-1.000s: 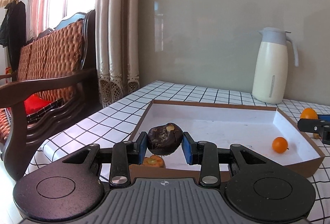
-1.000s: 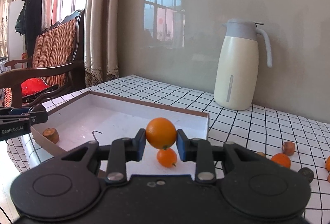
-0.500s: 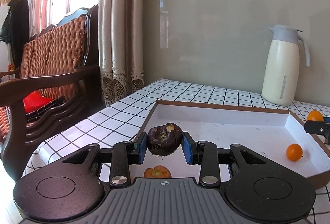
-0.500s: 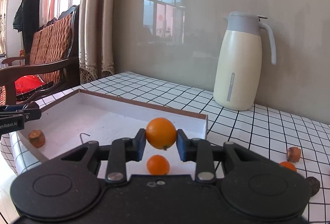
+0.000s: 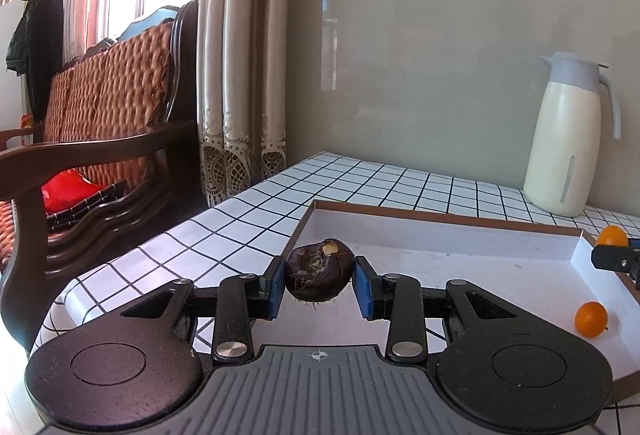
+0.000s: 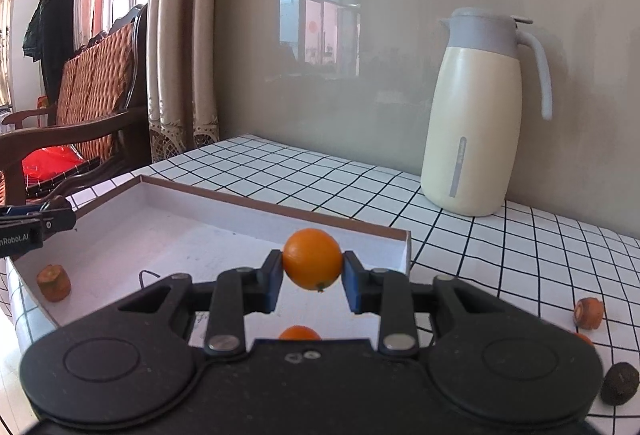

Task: Organize fruits
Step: 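Carry both held fruits over the white box and open both tools, then withdraw both tools from the box back toward the remaining fruits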

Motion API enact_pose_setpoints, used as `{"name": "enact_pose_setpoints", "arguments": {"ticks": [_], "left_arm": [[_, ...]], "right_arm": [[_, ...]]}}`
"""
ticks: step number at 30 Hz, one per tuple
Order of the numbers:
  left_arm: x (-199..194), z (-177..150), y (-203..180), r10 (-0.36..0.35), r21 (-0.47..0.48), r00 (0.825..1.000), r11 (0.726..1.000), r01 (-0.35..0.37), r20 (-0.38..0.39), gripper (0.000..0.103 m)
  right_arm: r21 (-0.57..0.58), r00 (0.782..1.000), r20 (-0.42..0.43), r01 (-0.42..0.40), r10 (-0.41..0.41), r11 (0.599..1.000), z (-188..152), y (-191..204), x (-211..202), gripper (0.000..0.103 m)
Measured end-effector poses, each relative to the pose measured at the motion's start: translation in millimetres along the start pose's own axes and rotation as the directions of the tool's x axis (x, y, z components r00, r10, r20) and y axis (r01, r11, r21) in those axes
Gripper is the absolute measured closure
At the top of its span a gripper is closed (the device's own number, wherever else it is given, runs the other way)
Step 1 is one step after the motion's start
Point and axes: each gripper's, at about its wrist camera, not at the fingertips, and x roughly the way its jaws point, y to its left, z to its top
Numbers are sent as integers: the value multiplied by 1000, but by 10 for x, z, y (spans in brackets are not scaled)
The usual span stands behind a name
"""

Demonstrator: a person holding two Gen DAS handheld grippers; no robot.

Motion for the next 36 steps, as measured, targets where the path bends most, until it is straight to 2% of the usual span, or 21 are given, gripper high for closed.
{"name": "enact_pose_setpoints", "arguments": {"ticks": [11,12,13,14,15,18,36], "left_arm": [[109,37,-62,7,5,1000,1000,-7,-2,66],[107,44,-64,14,4,1000,1000,-14,0,56],[84,47,-51,20,-2,1000,1000,-19,16,40],[44,45,-38,27,-13,999,1000,-26,40,10],[-9,44,-28,41,-22,996,999,-39,74,4],[-44,63,-6,38,-28,996,999,-36,86,4],[-11,32,-27,34,-7,998,999,-34,58,4]], "right_arm": [[-6,999,-47,6,-6,1000,55,-34,137,79],[-15,998,-51,26,-27,1000,52,-27,160,69],[-21,998,-32,55,-55,998,38,-22,151,43],[-16,998,-7,66,-66,998,29,-20,124,27],[-2,998,15,64,-64,998,25,-34,94,17],[20,998,19,59,-60,998,31,-61,87,19],[43,998,26,48,-49,998,25,-86,71,6]]}}
